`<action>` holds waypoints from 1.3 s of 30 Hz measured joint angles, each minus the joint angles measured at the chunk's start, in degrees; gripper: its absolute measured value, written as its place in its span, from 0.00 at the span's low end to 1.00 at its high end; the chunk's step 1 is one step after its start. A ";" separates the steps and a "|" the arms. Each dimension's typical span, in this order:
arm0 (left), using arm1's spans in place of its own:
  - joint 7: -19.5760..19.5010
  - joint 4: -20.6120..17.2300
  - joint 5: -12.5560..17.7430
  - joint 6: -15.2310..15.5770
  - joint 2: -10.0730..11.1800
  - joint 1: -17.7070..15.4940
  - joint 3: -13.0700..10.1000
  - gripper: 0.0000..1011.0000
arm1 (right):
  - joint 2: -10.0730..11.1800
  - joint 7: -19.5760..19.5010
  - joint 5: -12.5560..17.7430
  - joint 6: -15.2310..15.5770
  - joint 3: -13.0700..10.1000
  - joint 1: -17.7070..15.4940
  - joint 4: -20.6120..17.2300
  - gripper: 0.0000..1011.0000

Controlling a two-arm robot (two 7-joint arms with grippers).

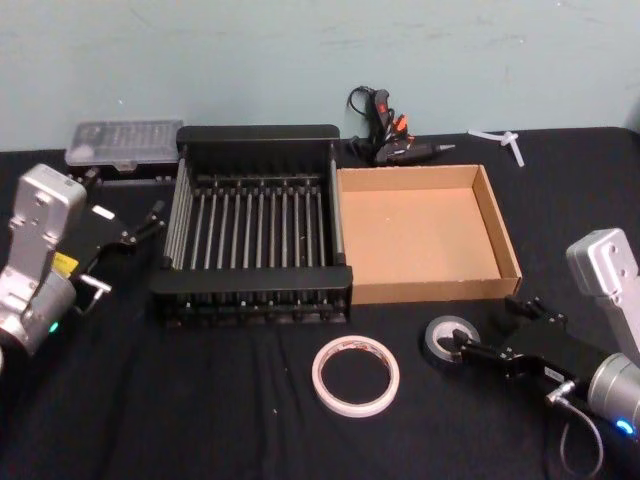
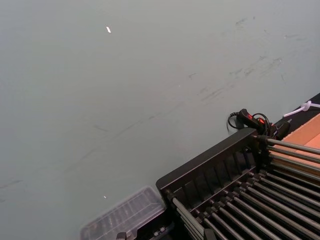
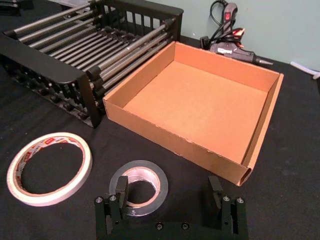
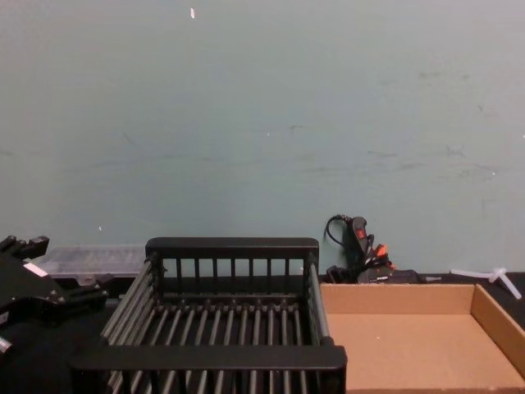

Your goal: Pick up the white tape and place it into the black box , Pick up the silver tape and place it into the brown box.

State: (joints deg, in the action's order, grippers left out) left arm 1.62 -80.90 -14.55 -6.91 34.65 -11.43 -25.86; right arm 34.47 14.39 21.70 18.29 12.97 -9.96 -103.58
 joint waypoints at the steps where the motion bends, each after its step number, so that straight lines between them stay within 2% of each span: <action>1: 0.00 0.00 0.00 0.00 0.00 0.00 0.00 0.99 | -0.16 0.04 -0.12 0.20 0.06 0.22 0.21 0.99; 18: 0.00 0.00 0.00 0.00 0.00 0.00 0.00 0.99 | -3.46 1.49 -2.91 2.68 0.93 3.64 4.01 0.99; 39: 0.00 0.00 0.00 0.00 0.00 0.00 0.00 0.99 | -5.37 2.23 -4.75 3.51 0.08 4.57 5.72 0.99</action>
State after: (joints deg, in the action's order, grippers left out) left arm 1.62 -80.90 -14.55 -6.91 34.65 -11.43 -25.86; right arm 29.10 16.62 16.94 21.80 13.05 -5.39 -97.86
